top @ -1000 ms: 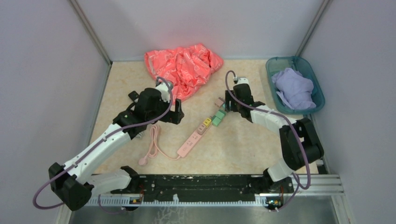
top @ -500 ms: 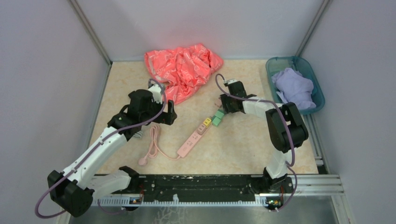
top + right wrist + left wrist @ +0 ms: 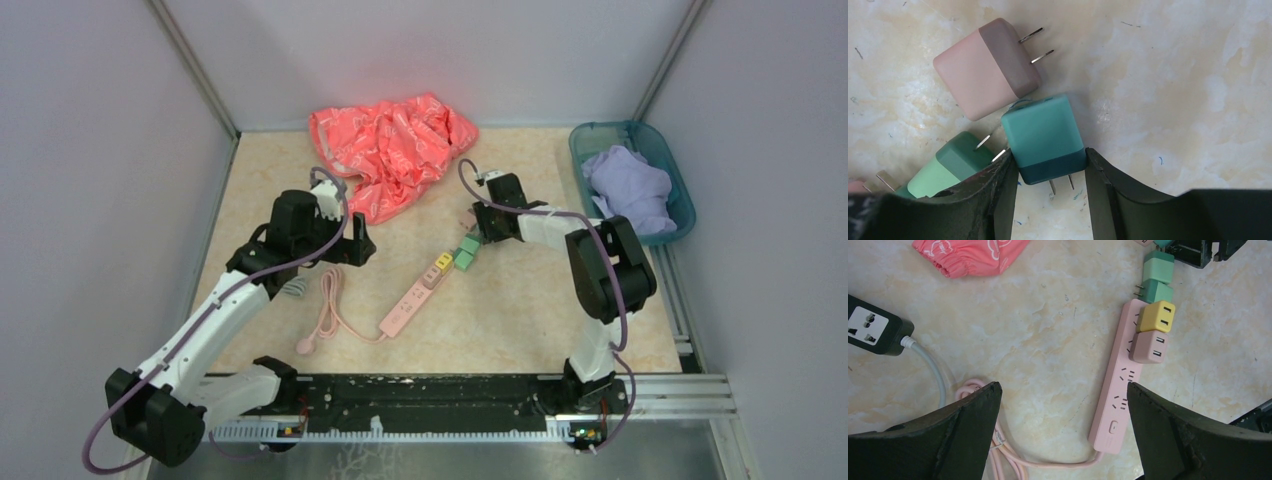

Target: Insert the plug

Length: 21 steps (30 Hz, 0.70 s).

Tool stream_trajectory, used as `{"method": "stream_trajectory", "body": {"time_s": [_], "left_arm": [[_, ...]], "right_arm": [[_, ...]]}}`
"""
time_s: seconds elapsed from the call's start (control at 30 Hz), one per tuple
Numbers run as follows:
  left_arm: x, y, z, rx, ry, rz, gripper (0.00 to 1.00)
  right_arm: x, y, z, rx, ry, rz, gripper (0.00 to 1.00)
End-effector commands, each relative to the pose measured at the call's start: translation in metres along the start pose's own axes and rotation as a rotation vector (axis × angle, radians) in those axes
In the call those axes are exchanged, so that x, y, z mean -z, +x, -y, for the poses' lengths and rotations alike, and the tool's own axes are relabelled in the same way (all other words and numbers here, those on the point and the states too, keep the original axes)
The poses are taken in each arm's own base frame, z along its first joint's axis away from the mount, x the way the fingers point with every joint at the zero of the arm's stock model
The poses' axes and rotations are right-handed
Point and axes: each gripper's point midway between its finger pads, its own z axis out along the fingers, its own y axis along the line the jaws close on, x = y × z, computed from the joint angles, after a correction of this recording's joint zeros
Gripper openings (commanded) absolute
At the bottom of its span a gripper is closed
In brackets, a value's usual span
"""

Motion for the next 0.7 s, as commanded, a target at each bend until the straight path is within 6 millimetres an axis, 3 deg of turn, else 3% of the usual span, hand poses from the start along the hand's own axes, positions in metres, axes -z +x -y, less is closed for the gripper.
{"method": "stream_trajectory", "body": {"time_s": [0.0,0.27,0.67], "left_arm": [[0.001,-0.006,0.006,0.012,0.058,0.026,1.0],[0.001,-0.008,0.015,0.035,0.11,0.027,1.0],[-0.001,-0.002,0.05,0.124,0.307,-0.033,1.0]], "right_arm": [[0.018,-0.019,0.002,-0.01,-0.01,0.067,0.36],[0.058,-0.023,-0.006,-0.027,-0.03,0.15,0.31],[0.125,-0.018,-0.057,0.082,-0.117,0.319,0.29]]}}
